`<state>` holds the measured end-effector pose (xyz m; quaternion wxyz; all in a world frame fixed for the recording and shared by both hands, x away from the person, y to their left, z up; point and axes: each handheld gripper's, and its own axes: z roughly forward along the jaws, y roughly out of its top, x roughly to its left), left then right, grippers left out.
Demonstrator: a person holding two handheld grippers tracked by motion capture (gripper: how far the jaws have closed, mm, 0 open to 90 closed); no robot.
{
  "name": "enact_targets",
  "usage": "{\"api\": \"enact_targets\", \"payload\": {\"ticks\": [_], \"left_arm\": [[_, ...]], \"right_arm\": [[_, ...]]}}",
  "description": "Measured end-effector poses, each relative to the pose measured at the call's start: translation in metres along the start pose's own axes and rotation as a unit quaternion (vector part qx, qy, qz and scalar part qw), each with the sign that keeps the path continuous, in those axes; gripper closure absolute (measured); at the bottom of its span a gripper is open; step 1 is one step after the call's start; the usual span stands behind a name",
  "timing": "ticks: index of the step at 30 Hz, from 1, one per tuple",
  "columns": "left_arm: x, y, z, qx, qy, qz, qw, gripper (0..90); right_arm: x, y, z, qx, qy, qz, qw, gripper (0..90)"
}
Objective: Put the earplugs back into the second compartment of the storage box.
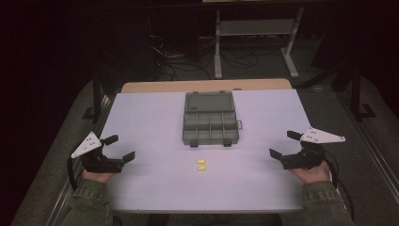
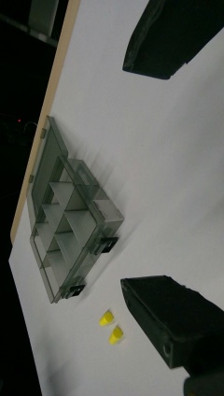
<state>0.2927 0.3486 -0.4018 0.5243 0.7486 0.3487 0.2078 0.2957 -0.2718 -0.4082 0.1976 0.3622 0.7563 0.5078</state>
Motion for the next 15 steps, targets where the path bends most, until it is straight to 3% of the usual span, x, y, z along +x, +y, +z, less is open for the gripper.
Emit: {"api": "enact_targets", "payload": {"ticks": [10,15], "left_arm": [[-0.005,0.011,0.004,0.028,-0.013,0.021,0.9993,0.0],[-0.007,0.019,0.004,0.029,-0.024,0.028,0.9989,0.0]], "right_arm": [[0.000,-0.002,-0.001,0.004,0.001,-0.001,1.0000,0.0],[0.000,-0.002,-0.001,0.004,0.003,-0.002,1.0000,0.0]]}}
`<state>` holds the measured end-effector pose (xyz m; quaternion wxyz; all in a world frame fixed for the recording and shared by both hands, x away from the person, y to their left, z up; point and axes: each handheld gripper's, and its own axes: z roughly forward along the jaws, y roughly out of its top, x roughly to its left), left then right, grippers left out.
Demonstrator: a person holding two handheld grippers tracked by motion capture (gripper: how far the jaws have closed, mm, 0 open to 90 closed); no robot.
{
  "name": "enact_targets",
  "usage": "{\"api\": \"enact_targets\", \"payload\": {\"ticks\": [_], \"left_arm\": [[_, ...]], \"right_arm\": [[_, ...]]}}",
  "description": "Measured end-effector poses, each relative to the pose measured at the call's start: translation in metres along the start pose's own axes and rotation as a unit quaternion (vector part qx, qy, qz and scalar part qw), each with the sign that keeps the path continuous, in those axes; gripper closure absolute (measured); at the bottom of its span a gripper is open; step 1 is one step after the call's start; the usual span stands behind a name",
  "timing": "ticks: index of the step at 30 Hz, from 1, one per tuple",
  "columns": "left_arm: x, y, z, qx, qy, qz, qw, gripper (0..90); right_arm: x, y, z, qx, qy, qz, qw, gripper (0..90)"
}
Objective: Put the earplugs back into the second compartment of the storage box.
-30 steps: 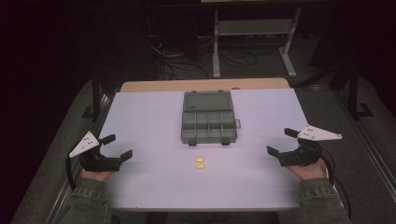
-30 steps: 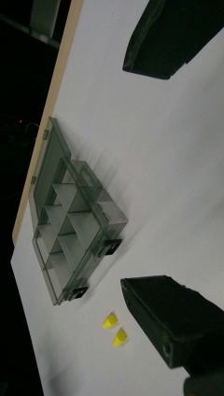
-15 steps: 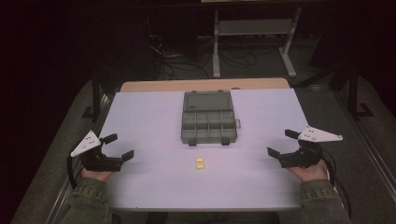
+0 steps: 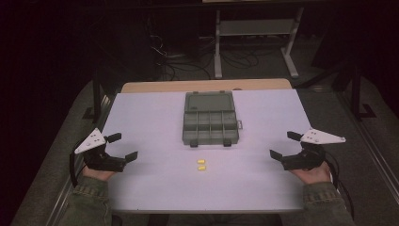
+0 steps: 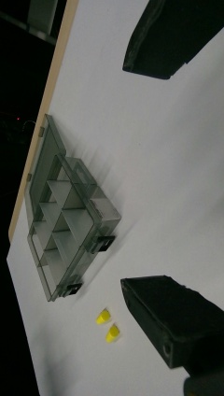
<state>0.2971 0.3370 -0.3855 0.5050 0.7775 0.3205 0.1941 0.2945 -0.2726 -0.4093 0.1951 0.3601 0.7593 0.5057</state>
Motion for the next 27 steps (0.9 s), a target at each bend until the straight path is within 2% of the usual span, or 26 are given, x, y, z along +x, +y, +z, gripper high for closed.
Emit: {"api": "enact_targets", "payload": {"ticks": [2,7,13,27], "left_arm": [[-0.002,0.008,0.000,0.001,-0.014,0.009,0.9999,0.0],[-0.003,0.016,0.001,0.005,-0.019,0.017,0.9997,0.0],[-0.007,0.032,0.010,0.016,-0.032,0.036,0.9987,0.0],[-0.014,0.046,0.028,0.033,-0.056,0.055,0.9964,0.0]], "right_arm": [[0.000,0.000,0.000,0.001,0.000,0.000,1.0000,0.0],[0.000,0.000,0.000,0.001,0.001,0.001,1.0000,0.0],[0.001,0.000,0.001,0.003,0.003,0.001,1.0000,0.0],[0.002,-0.001,0.001,0.004,0.006,0.000,1.0000,0.0]]}}
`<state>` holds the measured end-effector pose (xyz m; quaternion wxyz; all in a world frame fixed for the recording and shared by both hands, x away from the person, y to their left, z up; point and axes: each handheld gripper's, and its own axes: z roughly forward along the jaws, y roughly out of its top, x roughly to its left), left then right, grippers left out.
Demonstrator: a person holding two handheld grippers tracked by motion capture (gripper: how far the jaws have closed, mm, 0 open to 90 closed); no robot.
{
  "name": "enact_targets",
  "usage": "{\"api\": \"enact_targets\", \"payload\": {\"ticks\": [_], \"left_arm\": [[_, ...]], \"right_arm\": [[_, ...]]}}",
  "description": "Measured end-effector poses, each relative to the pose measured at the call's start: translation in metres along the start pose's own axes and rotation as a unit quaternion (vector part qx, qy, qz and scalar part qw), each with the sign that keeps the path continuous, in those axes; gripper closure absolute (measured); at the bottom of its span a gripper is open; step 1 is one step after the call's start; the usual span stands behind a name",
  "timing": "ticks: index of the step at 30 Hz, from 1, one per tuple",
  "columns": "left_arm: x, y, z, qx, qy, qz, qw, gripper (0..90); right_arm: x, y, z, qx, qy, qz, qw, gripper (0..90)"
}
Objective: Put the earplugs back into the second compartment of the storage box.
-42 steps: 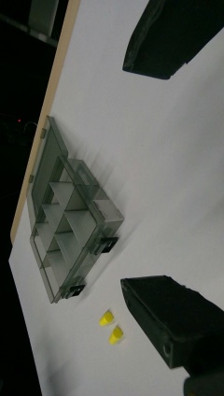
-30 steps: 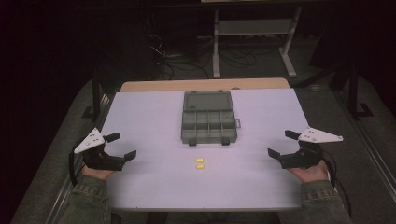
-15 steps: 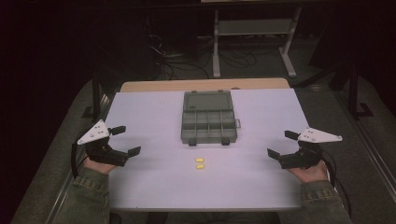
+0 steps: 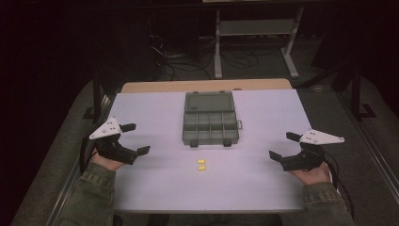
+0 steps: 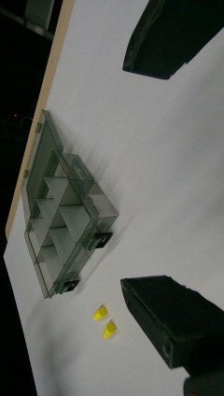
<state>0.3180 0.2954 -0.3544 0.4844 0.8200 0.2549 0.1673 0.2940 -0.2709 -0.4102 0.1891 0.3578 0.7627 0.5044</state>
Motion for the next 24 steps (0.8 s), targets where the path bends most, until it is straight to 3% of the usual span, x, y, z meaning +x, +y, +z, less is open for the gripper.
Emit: {"api": "enact_targets", "payload": {"ticks": [24], "left_arm": [[-0.013,0.026,0.042,0.044,-0.049,0.043,0.9969,0.0]], "right_arm": [[0.001,0.000,0.002,0.012,0.006,-0.006,0.9999,0.0]]}}
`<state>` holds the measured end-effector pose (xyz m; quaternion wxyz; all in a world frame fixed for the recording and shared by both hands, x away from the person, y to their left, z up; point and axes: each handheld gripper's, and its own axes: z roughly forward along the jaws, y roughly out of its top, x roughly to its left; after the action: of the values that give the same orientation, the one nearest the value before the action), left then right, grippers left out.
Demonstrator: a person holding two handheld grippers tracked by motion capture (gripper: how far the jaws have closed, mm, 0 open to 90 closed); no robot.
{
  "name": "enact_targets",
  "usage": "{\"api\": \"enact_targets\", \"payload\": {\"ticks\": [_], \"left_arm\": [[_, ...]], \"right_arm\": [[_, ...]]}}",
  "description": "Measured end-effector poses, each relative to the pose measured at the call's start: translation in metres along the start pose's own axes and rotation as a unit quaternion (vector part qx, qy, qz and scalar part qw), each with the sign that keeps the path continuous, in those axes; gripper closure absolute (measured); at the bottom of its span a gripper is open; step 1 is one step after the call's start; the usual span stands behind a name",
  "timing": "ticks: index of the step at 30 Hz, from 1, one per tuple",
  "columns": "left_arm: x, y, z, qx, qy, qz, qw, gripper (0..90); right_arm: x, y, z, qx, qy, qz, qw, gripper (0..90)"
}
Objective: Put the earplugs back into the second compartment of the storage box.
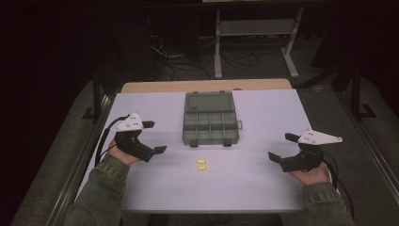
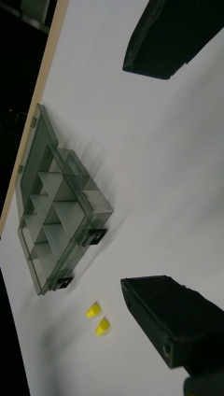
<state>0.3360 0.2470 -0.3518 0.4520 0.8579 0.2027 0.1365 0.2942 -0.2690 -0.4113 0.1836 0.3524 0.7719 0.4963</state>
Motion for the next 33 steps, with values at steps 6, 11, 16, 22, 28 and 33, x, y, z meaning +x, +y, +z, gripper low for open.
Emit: {"api": "enact_targets", "payload": {"ticks": [6,11,16,22,28,33], "left_arm": [[-0.004,0.004,0.013,0.016,-0.013,0.012,0.9997,0.0],[-0.007,0.006,0.025,0.026,-0.022,0.017,0.9993,0.0],[-0.011,0.009,0.037,0.034,-0.033,0.025,0.9985,0.0],[-0.017,0.013,0.051,0.046,-0.048,0.036,0.9971,0.0],[-0.022,0.013,0.066,0.064,-0.063,0.046,0.9949,0.0],[-0.026,0.014,0.075,0.070,-0.073,0.049,0.9937,0.0]], "right_arm": [[0.000,0.000,0.000,0.000,0.000,-0.001,1.0000,0.0],[0.000,0.000,0.000,-0.001,0.000,0.000,1.0000,0.0],[0.000,0.000,0.000,0.000,0.000,-0.001,1.0000,0.0],[0.001,0.000,0.000,0.001,0.000,-0.002,1.0000,0.0],[0.001,0.000,0.000,0.001,0.000,-0.003,1.0000,0.0],[0.001,0.000,0.001,0.001,0.000,-0.003,1.0000,0.0]]}}
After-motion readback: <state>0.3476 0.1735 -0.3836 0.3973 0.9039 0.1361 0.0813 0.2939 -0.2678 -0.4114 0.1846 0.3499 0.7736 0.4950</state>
